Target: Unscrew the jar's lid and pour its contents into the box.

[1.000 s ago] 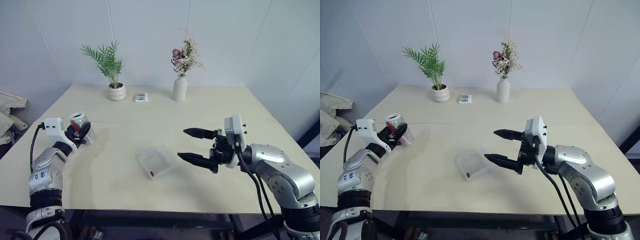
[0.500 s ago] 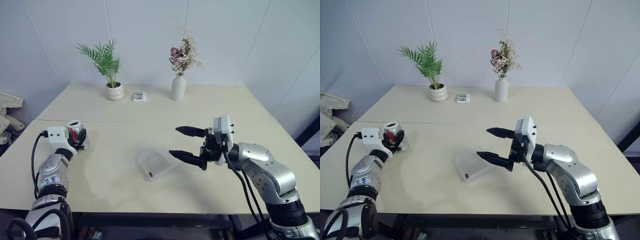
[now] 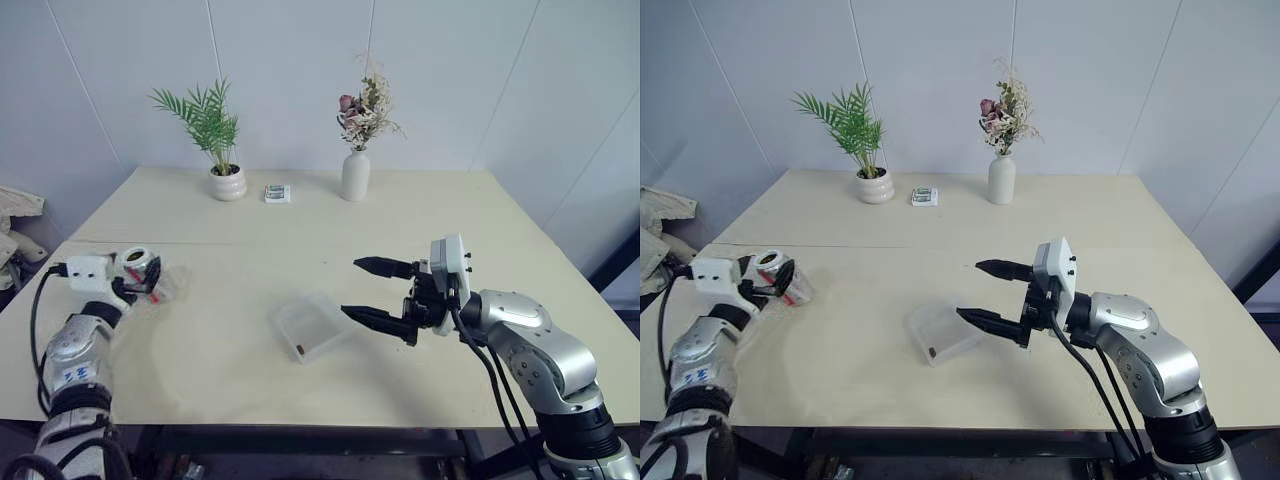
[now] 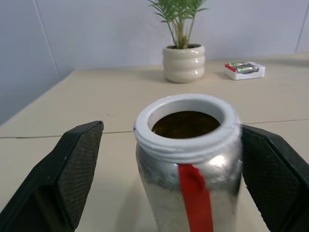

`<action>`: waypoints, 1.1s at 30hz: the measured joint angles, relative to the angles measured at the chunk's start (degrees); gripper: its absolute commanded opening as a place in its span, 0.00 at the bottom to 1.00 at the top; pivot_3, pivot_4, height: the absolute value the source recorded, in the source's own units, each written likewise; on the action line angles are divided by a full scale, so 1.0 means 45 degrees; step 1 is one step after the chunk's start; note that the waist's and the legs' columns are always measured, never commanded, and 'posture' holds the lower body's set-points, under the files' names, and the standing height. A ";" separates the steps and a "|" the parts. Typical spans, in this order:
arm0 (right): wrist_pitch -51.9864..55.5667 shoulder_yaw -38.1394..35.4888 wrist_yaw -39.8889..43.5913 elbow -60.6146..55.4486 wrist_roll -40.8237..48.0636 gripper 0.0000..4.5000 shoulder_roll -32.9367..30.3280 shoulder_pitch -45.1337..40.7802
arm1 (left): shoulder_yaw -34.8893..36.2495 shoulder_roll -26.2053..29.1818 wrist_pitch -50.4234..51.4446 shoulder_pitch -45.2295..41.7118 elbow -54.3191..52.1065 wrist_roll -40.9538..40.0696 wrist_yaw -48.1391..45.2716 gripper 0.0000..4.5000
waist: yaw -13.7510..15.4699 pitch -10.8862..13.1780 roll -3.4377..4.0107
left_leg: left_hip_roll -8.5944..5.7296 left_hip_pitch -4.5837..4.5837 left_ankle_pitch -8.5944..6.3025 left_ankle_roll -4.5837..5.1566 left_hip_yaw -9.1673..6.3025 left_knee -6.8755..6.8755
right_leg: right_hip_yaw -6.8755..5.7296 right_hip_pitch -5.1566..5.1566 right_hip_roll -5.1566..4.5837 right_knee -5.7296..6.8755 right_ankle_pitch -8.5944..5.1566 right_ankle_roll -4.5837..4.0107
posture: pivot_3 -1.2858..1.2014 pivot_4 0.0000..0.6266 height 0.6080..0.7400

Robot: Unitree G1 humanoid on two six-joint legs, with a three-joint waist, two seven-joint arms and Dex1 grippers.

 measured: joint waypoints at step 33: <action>0.0285 -0.2208 0.2596 -0.0651 0.0607 1.00 -0.3901 0.2400 | -0.1653 0.3437 0.5763 0.5679 -1.1585 -0.3485 -0.8891 0.99 | -0.0009 0.0001 0.0001 | 0.0030 0.0011 -0.0031 0.0000 0.0043 -0.0071 | 0.0008 0.0005 0.0006 -0.0118 -0.0139 -0.0261 | 0.52 0.24 1.00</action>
